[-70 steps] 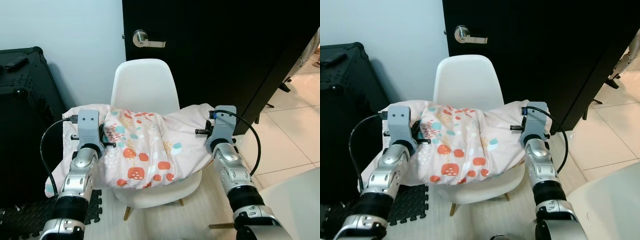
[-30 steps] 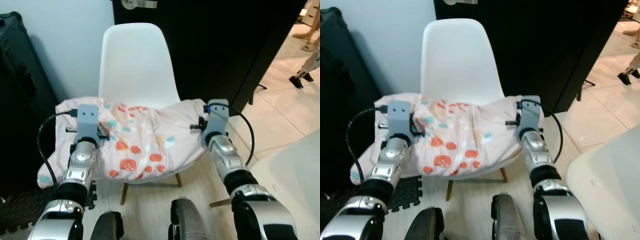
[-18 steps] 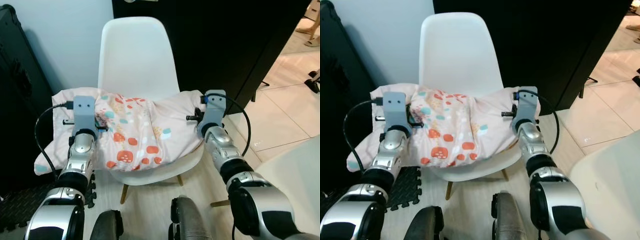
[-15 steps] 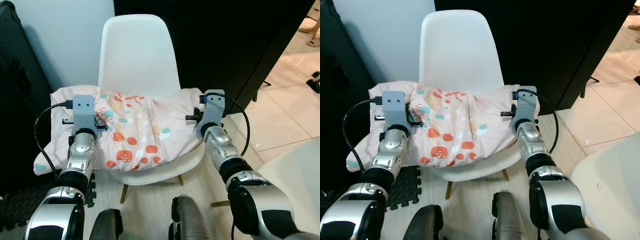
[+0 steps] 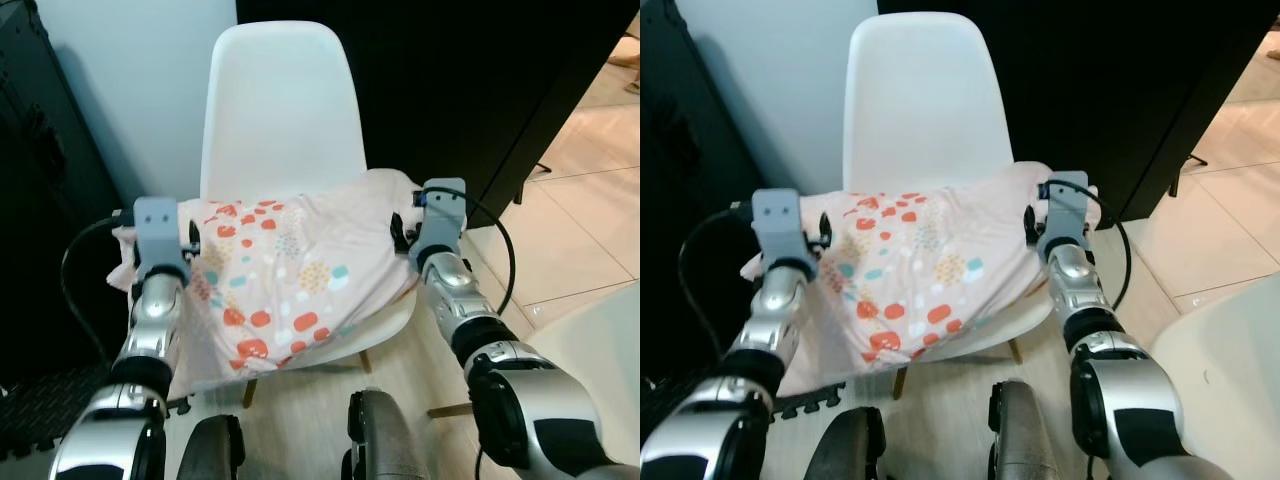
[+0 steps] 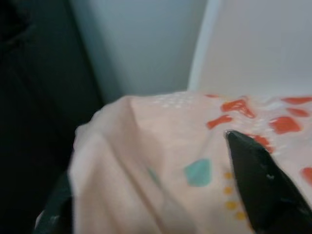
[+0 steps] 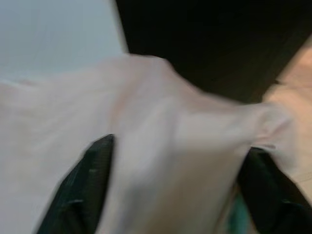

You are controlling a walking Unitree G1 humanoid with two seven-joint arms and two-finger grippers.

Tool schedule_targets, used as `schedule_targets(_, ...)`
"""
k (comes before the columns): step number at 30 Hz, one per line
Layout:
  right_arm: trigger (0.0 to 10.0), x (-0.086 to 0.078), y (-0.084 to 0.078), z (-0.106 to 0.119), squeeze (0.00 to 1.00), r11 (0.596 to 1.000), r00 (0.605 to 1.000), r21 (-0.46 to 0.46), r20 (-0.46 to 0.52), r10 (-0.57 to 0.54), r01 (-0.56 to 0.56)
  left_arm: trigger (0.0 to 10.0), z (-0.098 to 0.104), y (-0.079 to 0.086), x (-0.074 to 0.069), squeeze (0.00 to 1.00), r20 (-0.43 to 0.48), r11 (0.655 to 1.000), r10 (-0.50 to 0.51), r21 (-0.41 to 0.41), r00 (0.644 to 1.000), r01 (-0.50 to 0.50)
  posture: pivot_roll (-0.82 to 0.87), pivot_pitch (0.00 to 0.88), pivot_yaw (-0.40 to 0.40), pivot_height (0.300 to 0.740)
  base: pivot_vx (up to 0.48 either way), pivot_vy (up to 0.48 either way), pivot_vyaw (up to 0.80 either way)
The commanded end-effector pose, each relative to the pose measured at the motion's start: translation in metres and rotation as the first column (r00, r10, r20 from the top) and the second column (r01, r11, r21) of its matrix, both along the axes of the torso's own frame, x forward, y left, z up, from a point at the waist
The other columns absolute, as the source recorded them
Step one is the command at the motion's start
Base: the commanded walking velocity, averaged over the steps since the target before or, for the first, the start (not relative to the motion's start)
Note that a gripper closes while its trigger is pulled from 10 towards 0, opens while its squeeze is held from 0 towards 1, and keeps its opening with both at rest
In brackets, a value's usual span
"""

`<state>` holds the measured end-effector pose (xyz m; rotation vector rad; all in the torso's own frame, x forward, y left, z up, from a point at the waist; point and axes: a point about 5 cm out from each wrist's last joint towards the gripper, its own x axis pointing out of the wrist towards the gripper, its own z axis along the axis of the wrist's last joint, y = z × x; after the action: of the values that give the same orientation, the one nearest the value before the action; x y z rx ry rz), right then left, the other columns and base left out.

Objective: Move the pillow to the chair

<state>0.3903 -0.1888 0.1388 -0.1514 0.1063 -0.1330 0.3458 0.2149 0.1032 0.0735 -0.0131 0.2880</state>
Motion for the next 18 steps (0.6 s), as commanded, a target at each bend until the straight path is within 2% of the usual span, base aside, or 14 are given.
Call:
schedule_targets(1,10.0,-0.003,-0.012,-0.006,1.0,0.992,0.995,-0.104,-0.066,-0.08,0.073,10.0,-0.012,0.007,-0.012,1.0,-0.027,0.998,0.054,-0.009,0.998,-0.054,-0.03,0.111,-0.082,0.6,0.0,0.0,0.0)
schedule_targets(2,10.0,-0.003,-0.012,-0.006,1.0,0.992,0.995,-0.104,-0.066,-0.08,0.073,10.0,-0.012,0.007,-0.012,1.0,-0.027,0.998,0.054,-0.009,0.998,-0.054,-0.03,0.111,-0.082,0.6,0.0,0.0,0.0)
schedule_targets(3,10.0,-0.006,-0.021,-0.014,0.0,0.982,0.984,-0.155,-0.128,-0.126,0.106,10.0,-0.023,0.016,-0.022,1.0,-0.063,0.995,0.099,0.014,0.993,-0.099,-0.02,0.109,-0.085,0.6,0.0,0.0,0.0)
schedule_targets(4,10.0,-0.01,-0.027,-0.023,0.0,0.976,0.969,-0.18,-0.193,-0.155,0.121,10.0,-0.031,0.025,-0.032,1.0,-0.092,0.99,0.137,0.031,0.986,-0.134,-0.02,0.109,-0.085,0.6,0.0,0.0,0.0)
schedule_targets(6,10.0,-0.013,-0.03,-0.028,0.0,0.972,0.957,-0.2,-0.233,-0.17,0.124,10.0,-0.037,0.031,-0.039,1.0,-0.113,0.986,0.164,0.044,0.98,-0.16,-0.02,0.108,-0.086,0.6,0.0,0.0,0.0)
schedule_targets(8,10.0,-0.014,-0.037,-0.025,0.0,0.957,0.956,-0.229,-0.192,-0.222,0.176,10.0,-0.045,0.048,-0.057,1.0,-0.142,0.968,0.246,0.084,0.959,-0.236,-0.02,0.106,-0.081,0.6,0.0,0.0,0.0)
schedule_targets(10,10.0,-0.014,-0.037,-0.025,0.0,0.957,0.956,-0.229,-0.192,-0.222,0.176,10.0,-0.045,0.048,-0.057,1.0,-0.142,0.968,0.246,0.084,0.959,-0.236,-0.02,0.106,-0.081,0.6,0.0,0.0,0.0)
schedule_targets(12,10.0,-0.011,-0.046,-0.006,0.0,0.924,0.951,-0.252,-0.042,-0.308,0.288,10.0,-0.045,0.067,-0.075,0.05,-0.122,0.923,0.384,0.073,0.915,-0.378,-0.01,0.105,-0.084,0.6,0.0,0.0,0.0)
schedule_targets(13,10.0,-0.011,-0.046,-0.006,0.0,0.924,0.951,-0.252,-0.042,-0.308,0.288,10.0,-0.045,0.067,-0.075,0.05,-0.122,0.923,0.384,0.073,0.915,-0.378,-0.01,0.105,-0.084,0.6,0.0,0.0,0.0)
schedule_targets(14,10.0,-0.009,-0.048,0.007,0.0,0.914,0.941,-0.221,0.062,-0.334,0.339,10.0,-0.044,0.084,-0.093,0.05,-0.096,0.842,0.54,0.039,0.836,-0.539,-0.01,0.104,-0.082,0.6,0.0,0.0,0.0)
schedule_targets(15,10.0,-0.007,-0.045,0.015,0.0,0.923,0.938,-0.175,0.115,-0.327,0.343,10.0,-0.043,0.099,-0.111,0.0,-0.071,0.743,0.668,0.009,0.741,-0.669,-0.02,0.104,-0.08,0.6,0.0,0.0,0.0)
schedule_targets(16,10.0,-0.007,-0.045,0.015,0.0,0.923,0.938,-0.175,0.115,-0.327,0.343,10.0,-0.043,0.099,-0.111,0.0,-0.071,0.743,0.668,0.009,0.741,-0.669,-0.02,0.104,-0.08,0.6,0.0,0.0,0.0)
schedule_targets(17,10.0,-0.006,-0.039,0.018,0.0,0.945,0.946,-0.111,0.14,-0.292,0.308,10.0,-0.042,0.108,-0.124,0.0,-0.049,0.687,0.726,0.004,0.686,-0.727,-0.02,0.105,-0.079,0.6,0.0,0.0,0.0)
schedule_targets(18,10.0,-0.005,-0.031,0.017,0.0,0.965,0.959,-0.066,0.149,-0.243,0.255,10.0,-0.043,0.11,-0.126,0.0,-0.051,0.699,0.714,-0.002,0.698,-0.715,-0.02,0.106,-0.079,0.6,0.0,0.0,0.0)
